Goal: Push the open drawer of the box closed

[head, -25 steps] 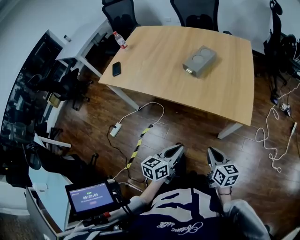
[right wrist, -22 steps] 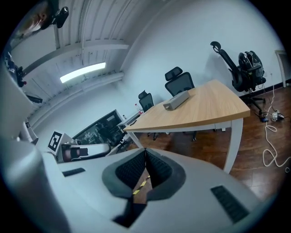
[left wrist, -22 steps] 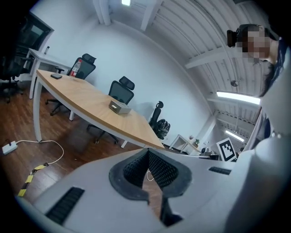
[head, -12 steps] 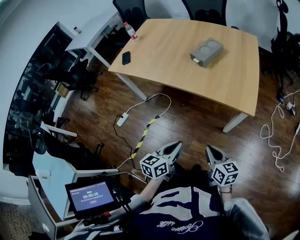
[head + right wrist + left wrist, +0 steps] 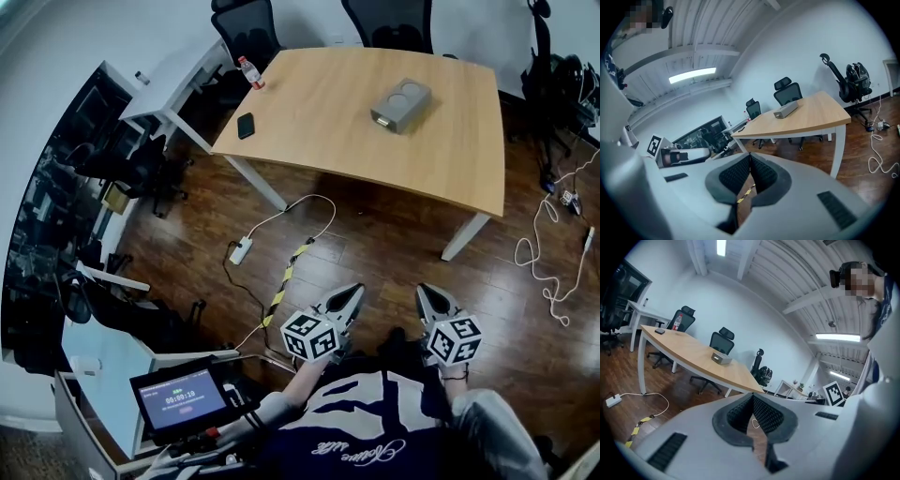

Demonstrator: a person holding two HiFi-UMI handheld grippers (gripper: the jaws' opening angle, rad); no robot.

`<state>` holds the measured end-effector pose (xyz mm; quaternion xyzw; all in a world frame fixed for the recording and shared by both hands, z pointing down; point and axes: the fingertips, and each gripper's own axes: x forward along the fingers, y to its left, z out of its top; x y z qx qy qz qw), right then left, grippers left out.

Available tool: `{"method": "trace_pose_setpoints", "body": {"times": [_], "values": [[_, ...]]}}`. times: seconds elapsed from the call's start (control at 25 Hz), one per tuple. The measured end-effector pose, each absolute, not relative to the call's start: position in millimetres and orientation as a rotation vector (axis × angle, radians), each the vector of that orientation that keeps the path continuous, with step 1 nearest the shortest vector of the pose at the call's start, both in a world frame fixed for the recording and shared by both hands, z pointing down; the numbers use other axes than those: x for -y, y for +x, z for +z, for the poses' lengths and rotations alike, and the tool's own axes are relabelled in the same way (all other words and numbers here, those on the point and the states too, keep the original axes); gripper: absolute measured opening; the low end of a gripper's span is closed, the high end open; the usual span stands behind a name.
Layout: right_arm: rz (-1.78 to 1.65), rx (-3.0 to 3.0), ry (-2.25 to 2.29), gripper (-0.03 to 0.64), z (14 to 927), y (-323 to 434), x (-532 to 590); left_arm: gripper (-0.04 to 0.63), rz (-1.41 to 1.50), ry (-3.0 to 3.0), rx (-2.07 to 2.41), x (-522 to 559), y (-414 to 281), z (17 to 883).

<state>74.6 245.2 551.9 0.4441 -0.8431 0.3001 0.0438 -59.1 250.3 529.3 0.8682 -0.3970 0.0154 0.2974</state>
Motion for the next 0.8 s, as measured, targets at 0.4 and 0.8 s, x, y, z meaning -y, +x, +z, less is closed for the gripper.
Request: {"method": "trace_pose_setpoints", "body": {"times": [0.4,0.8], "values": [[0.861,2.55,1.389,-0.002,547.6,42.0,-287.2,0.002,-0.041,2.266,1.111,-292.3,-116.6,536.1],[0.822,2.548,1.361,-0.002,547.2,12.3,-324.1,0.002,-0.071,2.252,1.096,-323.7,-139.2,543.7]]}}
